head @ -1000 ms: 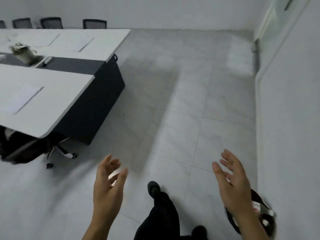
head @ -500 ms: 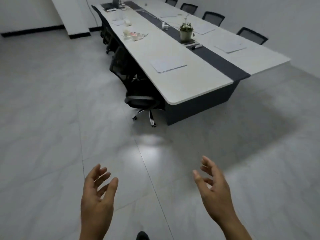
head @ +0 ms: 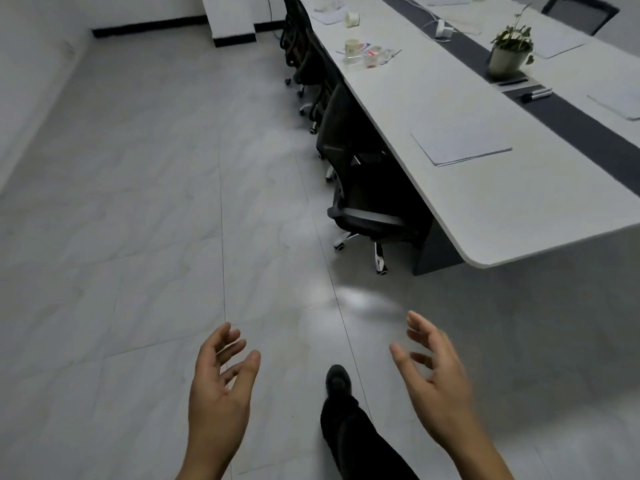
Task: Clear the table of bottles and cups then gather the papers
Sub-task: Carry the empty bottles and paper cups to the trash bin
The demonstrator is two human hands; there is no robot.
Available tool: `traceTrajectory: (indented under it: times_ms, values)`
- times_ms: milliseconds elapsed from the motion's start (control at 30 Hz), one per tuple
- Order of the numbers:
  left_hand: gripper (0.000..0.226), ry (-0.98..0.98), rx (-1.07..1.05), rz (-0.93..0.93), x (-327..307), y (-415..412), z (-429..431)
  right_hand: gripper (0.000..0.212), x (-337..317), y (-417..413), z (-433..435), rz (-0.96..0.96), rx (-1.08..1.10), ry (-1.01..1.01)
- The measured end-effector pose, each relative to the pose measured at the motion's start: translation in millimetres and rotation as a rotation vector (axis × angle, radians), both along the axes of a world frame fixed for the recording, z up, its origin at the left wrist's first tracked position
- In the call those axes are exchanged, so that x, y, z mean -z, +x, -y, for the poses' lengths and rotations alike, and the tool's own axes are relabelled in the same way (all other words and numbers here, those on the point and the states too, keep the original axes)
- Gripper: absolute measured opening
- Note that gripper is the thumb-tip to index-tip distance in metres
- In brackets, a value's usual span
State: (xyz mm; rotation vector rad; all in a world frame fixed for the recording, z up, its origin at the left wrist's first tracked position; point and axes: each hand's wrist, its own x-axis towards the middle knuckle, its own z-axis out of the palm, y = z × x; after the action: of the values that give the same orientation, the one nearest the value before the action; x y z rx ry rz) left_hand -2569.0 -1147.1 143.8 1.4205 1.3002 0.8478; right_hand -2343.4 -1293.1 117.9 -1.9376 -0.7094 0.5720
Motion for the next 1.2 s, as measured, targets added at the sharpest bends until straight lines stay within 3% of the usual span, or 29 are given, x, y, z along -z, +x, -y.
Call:
traceTrajectory:
  times_ms: [133, 400, 633, 933, 1200]
  values:
    - [0.049, -0.049, -0.034, -0.067, 6.7, 34.0, -101.9, 0.051, 15.3, 42.1, -117.2, -0.037, -0.037, 0.002]
    - [0.051, 0.006, -0.248, -0.042, -41.0, 63.8, -301.7, 0.052, -32.0, 115.9, -360.3, -0.048, -0.228, 0.015]
    - [0.051, 0.006, -0.371, 0.033, -5.3, 96.1, -487.0, 0.051, -9.2, 163.1, -554.9, -0.018, -0.244, -0.016]
    - [0.049, 0.011, -0.077, 0.062, -27.0, 211.7, -791.0, 0.05, -29.5, 246.1, -777.8, -0.01, 0.02, 0.001]
    - [0.049, 0.029, 0.219, 0.022, -12.0, 382.1, -961.9, 0.051, -6.6, 349.2, -884.5, -0.06, 0.325, 0.03]
